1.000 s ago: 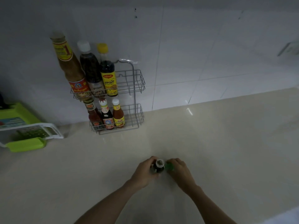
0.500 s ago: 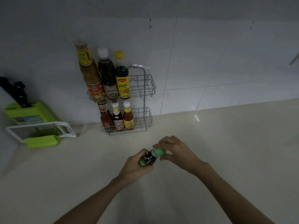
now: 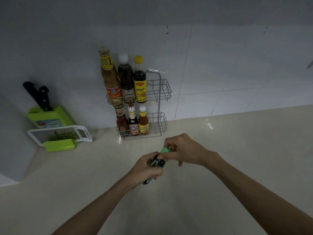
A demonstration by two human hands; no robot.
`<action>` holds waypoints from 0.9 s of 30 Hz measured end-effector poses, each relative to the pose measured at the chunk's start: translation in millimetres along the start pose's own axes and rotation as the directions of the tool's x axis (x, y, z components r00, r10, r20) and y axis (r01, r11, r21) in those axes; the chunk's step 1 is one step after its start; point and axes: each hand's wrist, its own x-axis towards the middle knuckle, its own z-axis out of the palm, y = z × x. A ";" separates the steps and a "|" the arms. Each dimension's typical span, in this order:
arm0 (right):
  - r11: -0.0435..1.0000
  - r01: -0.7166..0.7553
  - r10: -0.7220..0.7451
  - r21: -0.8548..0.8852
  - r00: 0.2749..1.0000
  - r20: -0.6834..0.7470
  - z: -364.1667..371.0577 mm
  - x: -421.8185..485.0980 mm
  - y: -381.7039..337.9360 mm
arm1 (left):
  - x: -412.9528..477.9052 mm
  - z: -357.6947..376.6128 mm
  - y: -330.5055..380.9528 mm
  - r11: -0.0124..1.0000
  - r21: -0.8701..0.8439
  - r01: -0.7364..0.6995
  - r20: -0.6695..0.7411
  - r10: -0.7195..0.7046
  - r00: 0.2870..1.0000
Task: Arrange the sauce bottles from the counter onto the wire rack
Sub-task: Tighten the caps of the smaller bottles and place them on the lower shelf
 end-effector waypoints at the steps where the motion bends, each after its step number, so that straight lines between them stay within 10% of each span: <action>1: 0.998 0.003 -0.004 -0.057 1.000 -0.009 2.6 -1.7 -2.1 | -1.7 0.3 0.6 0.999 0.048 -0.008 -0.039 0.010 0.999; 12: 0.983 -0.070 0.069 -0.170 0.998 -0.014 -11.7 -5.5 -27.7 | -5.5 6.5 14.9 0.998 0.058 -0.027 -0.082 0.032 0.996; 16: 0.978 -0.055 0.037 0.200 0.995 0.091 -27.2 -13.4 -33.9 | -8.2 5.5 17.6 0.998 0.003 -0.057 -0.088 0.057 0.994; 22: 0.996 -0.082 0.083 -0.029 0.996 0.032 -24.5 -17.6 -40.3 | -14.5 12.0 18.3 0.998 0.002 -0.068 0.009 0.068 0.998; 27: 0.799 0.196 -0.278 -0.568 0.959 -0.060 -2.2 -23.4 -36.2 | -26.8 12.7 32.9 0.979 -0.200 0.036 0.266 0.019 0.964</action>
